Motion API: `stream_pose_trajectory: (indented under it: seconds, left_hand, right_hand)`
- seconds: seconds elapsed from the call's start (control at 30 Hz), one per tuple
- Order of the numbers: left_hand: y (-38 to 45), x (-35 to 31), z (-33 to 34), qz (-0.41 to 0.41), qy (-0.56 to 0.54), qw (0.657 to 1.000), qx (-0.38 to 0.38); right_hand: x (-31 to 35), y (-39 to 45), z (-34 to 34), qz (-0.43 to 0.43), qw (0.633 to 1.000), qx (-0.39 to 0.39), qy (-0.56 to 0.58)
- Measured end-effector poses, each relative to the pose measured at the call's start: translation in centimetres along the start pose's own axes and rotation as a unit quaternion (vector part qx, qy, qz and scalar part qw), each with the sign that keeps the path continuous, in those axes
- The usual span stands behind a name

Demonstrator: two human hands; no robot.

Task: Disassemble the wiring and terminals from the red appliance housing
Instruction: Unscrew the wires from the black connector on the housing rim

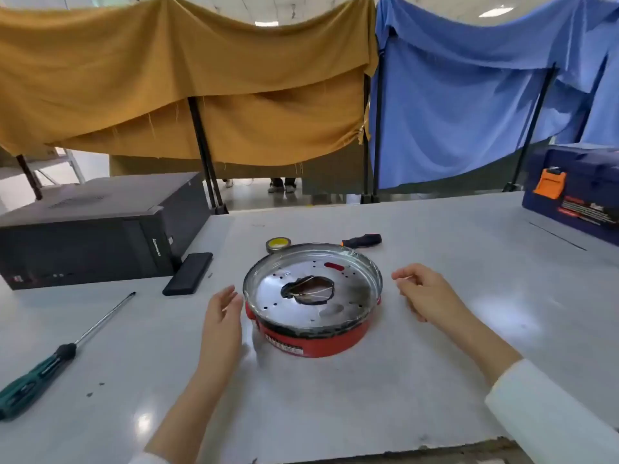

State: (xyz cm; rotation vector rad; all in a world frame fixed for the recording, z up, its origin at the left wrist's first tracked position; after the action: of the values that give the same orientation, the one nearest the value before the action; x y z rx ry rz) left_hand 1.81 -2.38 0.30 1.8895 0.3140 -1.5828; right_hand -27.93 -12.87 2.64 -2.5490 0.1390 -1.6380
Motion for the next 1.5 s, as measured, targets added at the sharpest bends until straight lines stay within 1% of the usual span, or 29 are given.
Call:
stream_pose_trajectory:
  seconds: [0.07, 0.17, 0.2, 0.27, 0.3, 0.37, 0.43, 0.5, 0.57, 0.67, 0.83, 0.87, 0.9, 0.93, 0.97, 1.0, 1.03, 1.07, 1.1, 1.13, 1.2, 1.23, 1.3, 1.33, 1.4, 1.43, 1.5]
  left_hand:
    - [1.8, 0.9, 1.1, -0.042, -0.014, 0.999, -0.004]
    - [4.4, 1.8, 2.6, -0.097, -0.013, 0.994, 0.041]
    - [4.9, 1.9, 2.8, -0.109, -0.013, 0.992, 0.054]
    - [5.8, 2.0, 3.1, -0.120, -0.031, 0.991, 0.057]
    - [6.1, 2.2, 3.3, -0.119, -0.049, 0.990, 0.059]
    - [6.3, 2.5, 3.3, -0.104, -0.072, 0.989, 0.077]
    - [5.8, 2.8, 3.0, -0.096, -0.098, 0.988, 0.075]
    - [5.8, 3.1, 2.9, -0.096, -0.119, 0.985, 0.076]
    - [5.9, 3.3, 3.0, -0.093, -0.118, 0.986, 0.073]
    - [6.2, 3.1, 3.2, -0.093, -0.114, 0.987, 0.063]
    - [6.2, 3.0, 3.2, -0.092, -0.120, 0.987, 0.054]
    - [6.2, 3.0, 3.2, -0.094, -0.123, 0.987, 0.054]
    - [6.2, 3.0, 3.3, -0.096, -0.125, 0.986, 0.054]
    - [6.2, 2.9, 3.3, -0.098, -0.124, 0.986, 0.054]
    - [6.2, 2.9, 3.3, -0.097, -0.124, 0.986, 0.056]
    - [6.1, 2.8, 3.3, -0.097, -0.125, 0.986, 0.060]
    - [6.1, 2.6, 3.3, -0.095, -0.128, 0.985, 0.070]
    - [6.0, 2.6, 3.3, -0.096, -0.130, 0.984, 0.082]
    - [6.0, 2.6, 3.3, -0.097, -0.130, 0.983, 0.090]
    - [6.0, 2.6, 3.2, -0.100, -0.129, 0.983, 0.088]
    - [6.2, 3.1, 2.8, -0.107, -0.129, 0.985, 0.051]
    - [6.4, 3.3, 2.4, -0.095, -0.121, 0.988, 0.028]
    - [6.8, 3.4, 1.4, -0.028, -0.069, 0.997, 0.013]
    - [6.9, 3.4, 0.9, 0.012, -0.028, 0.999, 0.024]
    - [7.1, 3.6, 0.2, 0.076, 0.050, 0.994, 0.068]
    - [7.1, 3.7, 0.1, 0.095, 0.073, 0.988, 0.093]
    - [7.2, 4.0, 0.2, 0.103, 0.080, 0.982, 0.134]
  right_hand:
    - [-0.4, 2.2, 0.4, 0.008, 0.997, -0.041, -0.058]
    - [-1.0, 4.9, 1.0, 0.036, 0.985, -0.055, -0.160]
    - [-1.0, 5.4, 1.2, 0.042, 0.974, -0.064, -0.212]
    - [-1.4, 6.1, 1.6, 0.035, 0.947, -0.094, -0.306]
    - [-1.6, 6.2, 1.9, 0.025, 0.938, -0.112, -0.327]
    - [-2.5, 6.0, 2.5, 0.007, 0.927, -0.142, -0.348]
    - [-3.4, 5.8, 2.8, -0.006, 0.911, -0.163, -0.378]
    - [-3.5, 5.7, 2.6, -0.006, 0.910, -0.179, -0.373]
    - [-3.4, 5.7, 2.3, -0.008, 0.909, -0.188, -0.373]
    - [-3.7, 5.6, 2.3, -0.013, 0.889, -0.174, -0.424]
    - [-4.0, 6.0, 1.9, -0.026, 0.885, -0.144, -0.441]
    - [-4.1, 6.1, 1.6, -0.025, 0.893, -0.140, -0.428]
    - [-4.2, 6.3, 1.4, -0.023, 0.910, -0.135, -0.391]
    - [-4.2, 6.4, 1.1, -0.017, 0.938, -0.120, -0.324]
    - [-4.1, 6.8, 0.9, -0.015, 0.969, -0.100, -0.225]
    - [-4.0, 7.2, 0.7, -0.017, 0.991, -0.082, -0.108]
    - [-3.8, 7.3, 0.5, -0.013, 0.998, -0.066, 0.001]
    - [-3.5, 7.3, 0.3, -0.007, 0.994, -0.052, 0.092]
    - [-3.1, 7.1, 0.2, -0.013, 0.986, -0.041, 0.159]
    - [-2.6, 6.7, 0.2, -0.029, 0.979, -0.033, 0.199]
    - [-1.9, 6.0, 0.3, -0.082, 0.970, -0.022, 0.228]
    - [-1.6, 5.6, 0.4, -0.110, 0.967, -0.025, 0.229]
    - [-1.3, 5.1, 0.7, -0.149, 0.965, -0.046, 0.209]
    - [-1.3, 5.0, 0.9, -0.158, 0.967, -0.063, 0.189]
    - [-1.4, 4.8, 1.2, -0.176, 0.971, -0.085, 0.136]
    - [-1.4, 4.7, 1.4, -0.189, 0.972, -0.083, 0.111]
    - [-1.5, 4.5, 1.9, -0.220, 0.972, -0.062, 0.055]
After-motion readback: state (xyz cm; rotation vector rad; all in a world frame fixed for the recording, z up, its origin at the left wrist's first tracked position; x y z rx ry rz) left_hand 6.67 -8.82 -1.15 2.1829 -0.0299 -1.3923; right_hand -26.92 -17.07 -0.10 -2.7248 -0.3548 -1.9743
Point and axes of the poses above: each hand's wrist, its own y-axis towards the middle knuckle, its own z-axis out of the palm, x = y × z, the point moved 3 cm from there along y, towards the middle knuckle, and after that the axes turned 13 degrees about z, right-handed, at the moved point
